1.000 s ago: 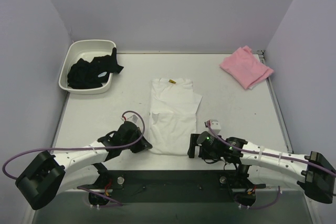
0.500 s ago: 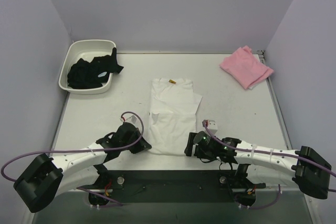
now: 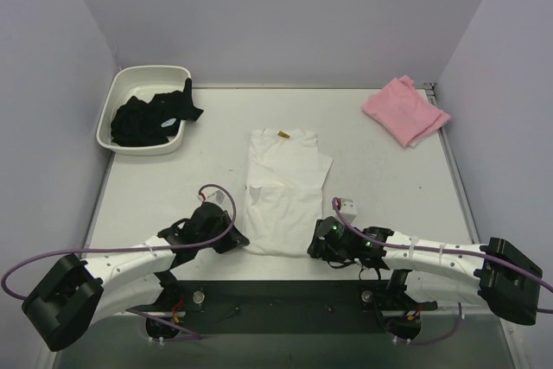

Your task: Fold and stack the t-shirts

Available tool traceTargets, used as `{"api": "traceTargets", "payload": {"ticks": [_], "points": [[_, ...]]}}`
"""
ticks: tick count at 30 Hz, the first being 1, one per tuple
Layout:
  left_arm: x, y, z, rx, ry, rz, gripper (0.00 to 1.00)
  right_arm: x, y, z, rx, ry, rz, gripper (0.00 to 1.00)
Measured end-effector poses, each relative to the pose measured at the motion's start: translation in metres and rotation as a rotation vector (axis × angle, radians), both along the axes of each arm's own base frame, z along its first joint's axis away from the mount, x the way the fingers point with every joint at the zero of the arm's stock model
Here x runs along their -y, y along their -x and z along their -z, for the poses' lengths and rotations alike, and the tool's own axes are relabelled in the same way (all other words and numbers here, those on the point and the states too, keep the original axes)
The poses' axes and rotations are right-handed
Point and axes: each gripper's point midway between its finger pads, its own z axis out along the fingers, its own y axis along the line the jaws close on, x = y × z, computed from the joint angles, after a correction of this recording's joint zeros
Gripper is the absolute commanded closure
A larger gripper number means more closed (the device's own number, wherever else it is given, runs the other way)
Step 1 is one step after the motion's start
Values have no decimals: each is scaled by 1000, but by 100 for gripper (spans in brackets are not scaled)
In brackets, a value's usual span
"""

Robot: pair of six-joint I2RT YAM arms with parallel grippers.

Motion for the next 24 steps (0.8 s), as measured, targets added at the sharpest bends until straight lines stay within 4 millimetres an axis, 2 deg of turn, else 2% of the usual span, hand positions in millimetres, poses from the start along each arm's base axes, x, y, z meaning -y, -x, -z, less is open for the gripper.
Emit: {"api": "traceTargets", "payload": {"ticks": [3,8,11,15,21,24], "points": [[0,0,0,0,1,1,100,0,1,1,-2,0,2,62],[1,0,0,0,4,2,100,-2,0,2,-3,-4,3,71],[0,0,0,5,9,1,100,-5,-1,3,-2,-7,3,80],[0,0,0,12,16,0,100,-7,-2,5,-4,-10,6,100],[-4,3,-3,17,10,-6,100,-7,-1,5,-9,-3,5,100],[-11,9,-3,16,1,-9,100,-4,6,4,-13,13,-16,100]]}}
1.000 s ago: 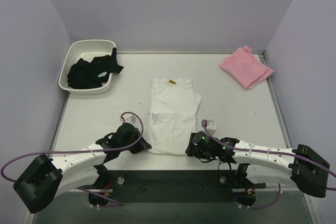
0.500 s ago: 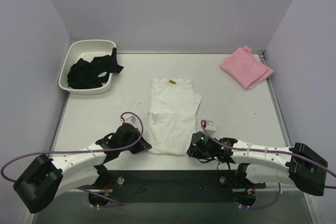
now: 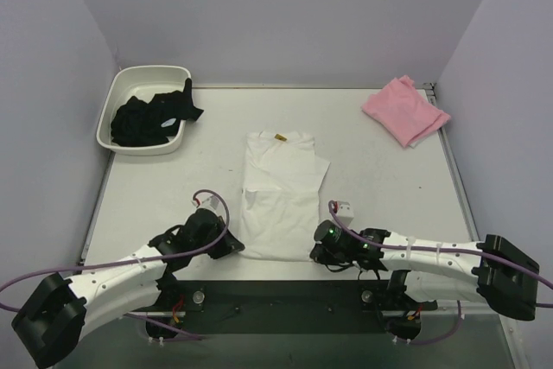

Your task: Fold and stack the t-shirts

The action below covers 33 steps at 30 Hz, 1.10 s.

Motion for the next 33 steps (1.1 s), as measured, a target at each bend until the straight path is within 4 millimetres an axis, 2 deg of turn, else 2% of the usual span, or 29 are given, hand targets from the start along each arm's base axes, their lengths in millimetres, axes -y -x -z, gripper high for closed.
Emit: {"api": "traceTargets", "payload": {"ticks": [9,14,16,19,22,26,29,33], "points": [[1,38,0,-18,-20,45,100,5,24,-12,28,7,-80,100],[-1,51,-4,-21,-48,57,100,7,25,-34,102,11,-109,100],[0,48,-16,-9,-58,48,100,3,18,-50,145,7,-110,100],[6,35,-52,43,-59,32,100,-3,7,-76,208,6,-108,100],[17,18,-97,124,-40,21,100,-6,-4,-100,275,11,-111,100],[27,-2,-142,219,-43,12,100,-7,-21,-122,332,41,-100,100],[30,-19,-158,258,-71,-1,100,-1,-41,-131,355,77,-64,100],[20,-43,-158,265,-117,-42,100,14,-72,-145,374,109,-1,100]]}}
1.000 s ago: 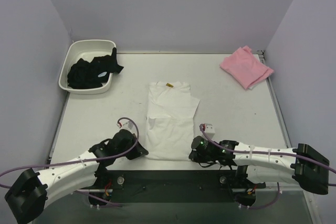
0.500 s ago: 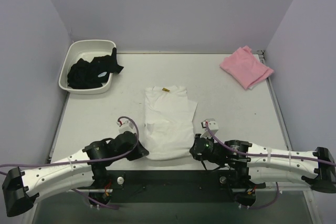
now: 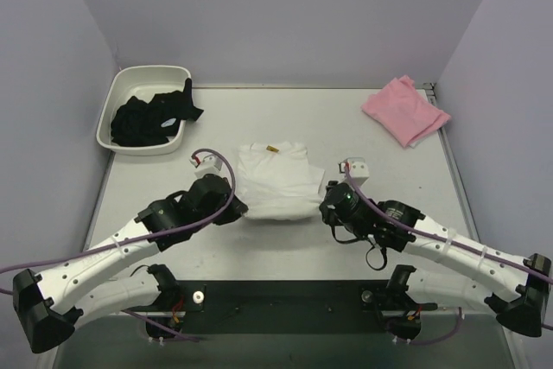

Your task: Fold and stack the t-shirts

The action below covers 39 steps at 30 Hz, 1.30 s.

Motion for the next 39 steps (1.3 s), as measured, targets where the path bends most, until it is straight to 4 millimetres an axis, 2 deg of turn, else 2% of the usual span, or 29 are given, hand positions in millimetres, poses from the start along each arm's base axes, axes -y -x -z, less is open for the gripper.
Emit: {"api": "traceTargets", "payload": {"ticks": [3,7,14,20,23,29,39], "points": [[-9,-17,3,-8,-15,-36,100,2,-24,-17,2,-25,27,100],[-10,-45,-3,-6,9,-65,100,2,-62,-32,-7,-56,62,100],[-14,-94,-5,-25,-5,-100,100,-17,-116,-42,-50,-59,40,100],[-14,-132,-8,-33,-10,-112,100,-27,-155,-43,-72,-63,43,100],[-13,-151,-5,-40,-8,-117,100,-28,-173,-35,-91,-64,56,100],[-9,-179,18,-84,-15,-111,100,-23,-199,-6,-163,-64,78,100],[-20,-214,91,-215,-19,-147,100,-26,-244,49,-290,-90,88,100]]}}
